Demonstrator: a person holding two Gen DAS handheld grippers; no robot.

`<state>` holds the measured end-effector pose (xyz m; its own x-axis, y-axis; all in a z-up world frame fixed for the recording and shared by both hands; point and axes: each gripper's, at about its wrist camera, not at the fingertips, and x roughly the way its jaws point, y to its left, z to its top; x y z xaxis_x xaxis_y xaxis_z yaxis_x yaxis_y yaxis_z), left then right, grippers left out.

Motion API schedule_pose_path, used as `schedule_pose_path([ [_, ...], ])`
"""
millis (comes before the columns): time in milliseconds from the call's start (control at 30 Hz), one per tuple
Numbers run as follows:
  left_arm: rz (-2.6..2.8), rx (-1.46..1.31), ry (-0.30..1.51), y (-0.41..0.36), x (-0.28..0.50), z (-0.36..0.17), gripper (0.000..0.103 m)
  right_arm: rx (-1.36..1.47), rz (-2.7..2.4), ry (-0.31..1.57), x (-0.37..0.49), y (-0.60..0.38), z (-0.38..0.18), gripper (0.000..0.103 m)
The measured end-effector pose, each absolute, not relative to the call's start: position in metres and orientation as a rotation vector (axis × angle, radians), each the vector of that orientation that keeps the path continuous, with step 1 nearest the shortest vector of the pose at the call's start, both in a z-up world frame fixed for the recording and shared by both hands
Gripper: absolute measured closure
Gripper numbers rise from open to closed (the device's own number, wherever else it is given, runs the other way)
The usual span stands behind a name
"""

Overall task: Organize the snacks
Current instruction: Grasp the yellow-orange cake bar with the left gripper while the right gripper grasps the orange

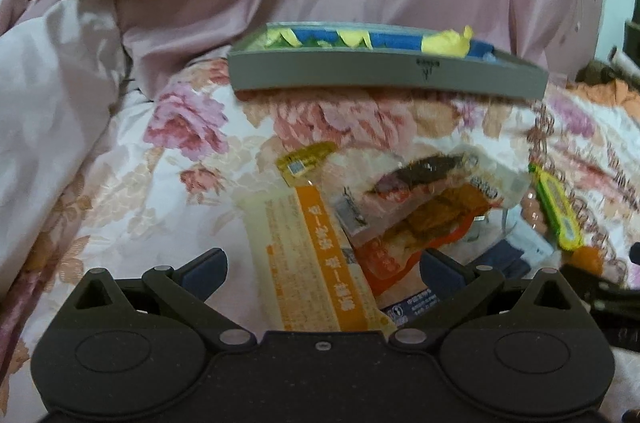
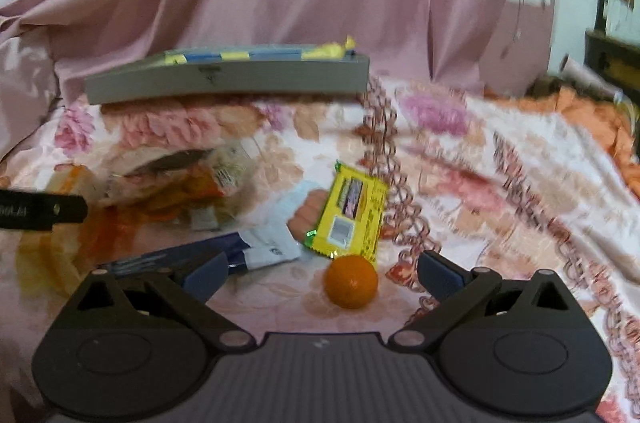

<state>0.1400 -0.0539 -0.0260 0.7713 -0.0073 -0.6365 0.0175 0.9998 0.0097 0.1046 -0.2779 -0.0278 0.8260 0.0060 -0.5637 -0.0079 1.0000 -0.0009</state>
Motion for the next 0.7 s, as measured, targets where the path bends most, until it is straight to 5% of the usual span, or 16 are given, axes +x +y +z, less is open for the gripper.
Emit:
schedule_pose_path([
  [233, -0.016, 0.021, 0.721, -0.055, 0.149, -0.035, 0.009, 0.051, 0.021, 0.669, 0.126, -0.287, -0.045, 0.011],
  [400, -0.003, -0.012, 0.751, -0.049, 0.152, -0.040, 0.024, 0.096, 0.016, 0.680, 0.132, -0.291, -0.050, 0.030],
  [700, -0.007, -0.069, 0.756, -0.039, 0.149, -0.042, 0.043, 0.092, 0.017, 0.683, 0.127, -0.283, -0.049, 0.049],
])
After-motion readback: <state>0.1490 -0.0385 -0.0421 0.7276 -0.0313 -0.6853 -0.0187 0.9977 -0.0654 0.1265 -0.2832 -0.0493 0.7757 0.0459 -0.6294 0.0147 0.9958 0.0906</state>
